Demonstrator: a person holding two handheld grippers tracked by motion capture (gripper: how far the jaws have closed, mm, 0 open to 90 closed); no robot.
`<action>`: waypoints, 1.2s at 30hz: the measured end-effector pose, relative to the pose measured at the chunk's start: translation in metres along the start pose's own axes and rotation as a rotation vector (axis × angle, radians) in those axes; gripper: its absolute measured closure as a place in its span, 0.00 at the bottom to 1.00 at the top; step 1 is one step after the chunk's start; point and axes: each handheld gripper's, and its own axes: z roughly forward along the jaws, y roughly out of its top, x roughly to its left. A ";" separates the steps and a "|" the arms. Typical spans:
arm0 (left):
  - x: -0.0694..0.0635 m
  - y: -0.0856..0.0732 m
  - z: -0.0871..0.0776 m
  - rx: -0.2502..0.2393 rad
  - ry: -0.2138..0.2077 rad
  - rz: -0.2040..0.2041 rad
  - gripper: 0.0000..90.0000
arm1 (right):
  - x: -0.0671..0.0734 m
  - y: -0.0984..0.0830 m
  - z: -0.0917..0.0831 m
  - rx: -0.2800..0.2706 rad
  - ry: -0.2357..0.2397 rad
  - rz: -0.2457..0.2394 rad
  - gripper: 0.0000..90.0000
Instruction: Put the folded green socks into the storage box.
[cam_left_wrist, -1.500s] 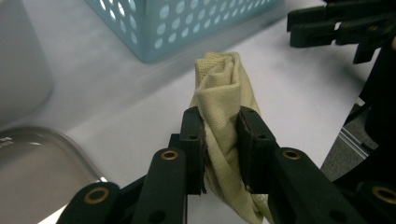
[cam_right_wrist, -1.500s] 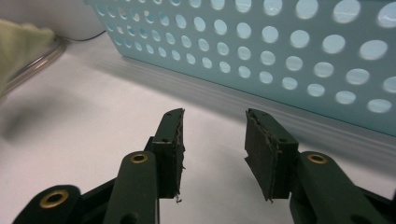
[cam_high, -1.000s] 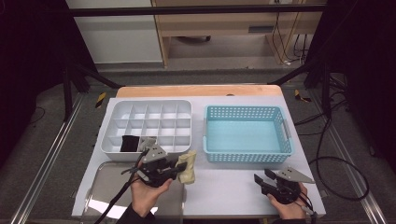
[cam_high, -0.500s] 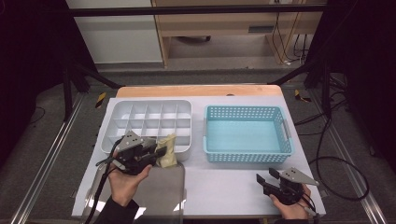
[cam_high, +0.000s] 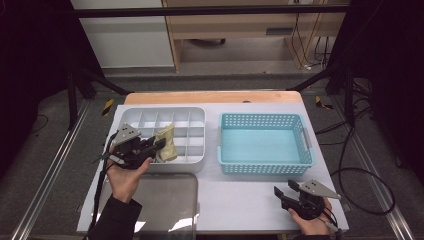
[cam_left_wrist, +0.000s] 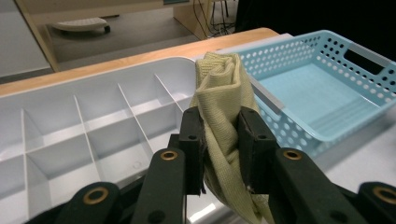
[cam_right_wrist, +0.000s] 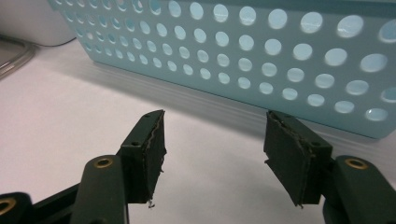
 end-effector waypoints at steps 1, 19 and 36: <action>0.001 0.001 0.002 0.001 0.009 0.004 0.81 | 0.000 0.000 0.000 0.000 0.000 -0.001 0.43; 0.023 -0.006 0.045 0.069 0.044 0.006 0.81 | 0.000 0.000 0.001 0.005 0.001 -0.003 0.43; 0.017 -0.037 0.077 0.165 0.048 0.031 0.81 | -0.001 0.000 0.001 0.007 0.006 0.006 0.43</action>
